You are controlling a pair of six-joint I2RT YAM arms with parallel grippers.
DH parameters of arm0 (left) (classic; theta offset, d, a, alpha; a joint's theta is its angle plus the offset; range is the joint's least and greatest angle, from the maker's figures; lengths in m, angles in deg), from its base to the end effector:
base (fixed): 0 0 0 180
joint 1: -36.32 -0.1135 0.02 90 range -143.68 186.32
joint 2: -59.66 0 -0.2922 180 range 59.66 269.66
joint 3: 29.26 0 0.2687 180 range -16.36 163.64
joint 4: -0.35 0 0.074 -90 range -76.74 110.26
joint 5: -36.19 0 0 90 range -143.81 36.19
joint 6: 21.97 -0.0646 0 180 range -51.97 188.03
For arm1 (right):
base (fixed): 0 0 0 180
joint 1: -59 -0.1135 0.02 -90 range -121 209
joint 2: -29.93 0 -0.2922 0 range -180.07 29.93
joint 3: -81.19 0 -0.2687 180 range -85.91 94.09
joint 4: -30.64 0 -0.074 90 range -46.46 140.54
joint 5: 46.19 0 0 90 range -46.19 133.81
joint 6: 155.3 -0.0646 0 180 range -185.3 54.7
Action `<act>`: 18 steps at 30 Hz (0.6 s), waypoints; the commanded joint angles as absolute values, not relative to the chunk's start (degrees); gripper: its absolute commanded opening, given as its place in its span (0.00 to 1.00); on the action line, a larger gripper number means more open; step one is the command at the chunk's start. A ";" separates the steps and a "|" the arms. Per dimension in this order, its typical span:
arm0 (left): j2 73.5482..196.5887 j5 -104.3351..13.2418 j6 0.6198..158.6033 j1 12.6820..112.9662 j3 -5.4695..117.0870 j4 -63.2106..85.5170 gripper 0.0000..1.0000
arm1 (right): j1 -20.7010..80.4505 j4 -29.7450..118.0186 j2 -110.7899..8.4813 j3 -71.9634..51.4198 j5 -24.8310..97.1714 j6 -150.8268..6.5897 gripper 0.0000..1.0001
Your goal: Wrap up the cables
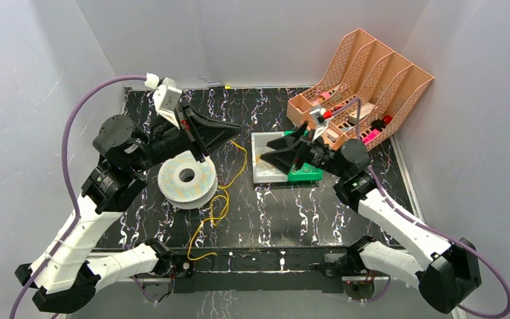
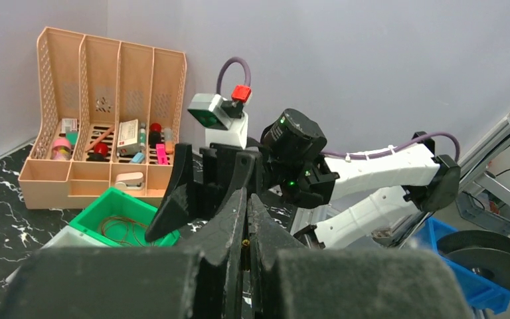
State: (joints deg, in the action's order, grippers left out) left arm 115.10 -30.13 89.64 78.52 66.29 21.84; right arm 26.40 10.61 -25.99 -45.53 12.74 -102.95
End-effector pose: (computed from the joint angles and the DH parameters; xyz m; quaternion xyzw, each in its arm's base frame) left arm 0.1203 -0.1441 0.5698 0.2660 0.5320 -0.5217 0.6116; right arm 0.1911 0.1618 0.3818 -0.1905 0.5794 0.5764 0.5438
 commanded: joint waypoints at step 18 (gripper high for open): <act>115.53 -28.95 92.34 78.72 62.19 12.12 0.00 | 8.14 -3.98 -34.73 -40.55 22.49 -94.54 0.76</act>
State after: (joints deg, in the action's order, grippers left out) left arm 115.71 -29.38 92.54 78.52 61.90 14.51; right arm 8.76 -2.98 -37.51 -41.88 16.30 -99.52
